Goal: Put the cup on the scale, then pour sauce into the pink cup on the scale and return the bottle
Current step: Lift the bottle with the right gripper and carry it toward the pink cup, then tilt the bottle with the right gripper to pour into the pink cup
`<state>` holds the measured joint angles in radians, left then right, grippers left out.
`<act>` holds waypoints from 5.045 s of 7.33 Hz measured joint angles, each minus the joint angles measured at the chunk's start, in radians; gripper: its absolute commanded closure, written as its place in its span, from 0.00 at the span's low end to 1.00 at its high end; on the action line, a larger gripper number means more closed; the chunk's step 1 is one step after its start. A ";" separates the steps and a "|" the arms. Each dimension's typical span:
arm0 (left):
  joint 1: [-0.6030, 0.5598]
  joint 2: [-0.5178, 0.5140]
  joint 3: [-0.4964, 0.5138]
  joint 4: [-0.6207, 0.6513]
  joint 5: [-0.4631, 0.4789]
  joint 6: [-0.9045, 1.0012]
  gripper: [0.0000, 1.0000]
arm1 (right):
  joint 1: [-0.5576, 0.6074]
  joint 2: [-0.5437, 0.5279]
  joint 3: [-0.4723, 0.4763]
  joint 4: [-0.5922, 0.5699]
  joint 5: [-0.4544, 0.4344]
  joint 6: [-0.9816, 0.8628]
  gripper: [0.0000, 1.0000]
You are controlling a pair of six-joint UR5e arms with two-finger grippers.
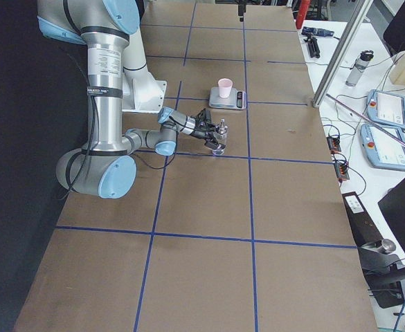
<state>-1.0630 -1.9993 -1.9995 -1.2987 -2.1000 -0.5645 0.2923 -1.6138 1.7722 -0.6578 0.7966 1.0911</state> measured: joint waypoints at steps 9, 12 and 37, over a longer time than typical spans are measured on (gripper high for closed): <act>-0.038 0.016 -0.021 -0.003 0.000 0.064 0.00 | 0.126 0.082 0.192 -0.140 0.132 -0.220 1.00; -0.046 0.019 -0.022 -0.004 -0.001 0.078 0.00 | 0.131 0.171 0.207 -0.283 0.091 -0.295 1.00; -0.422 0.297 0.447 -0.635 0.002 0.956 0.00 | -0.066 0.530 -0.147 -0.644 -0.585 -1.069 1.00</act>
<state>-1.4851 -1.7027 -1.5525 -1.9334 -2.0985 0.3910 0.2266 -1.0841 1.6257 -1.3016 0.2117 0.0219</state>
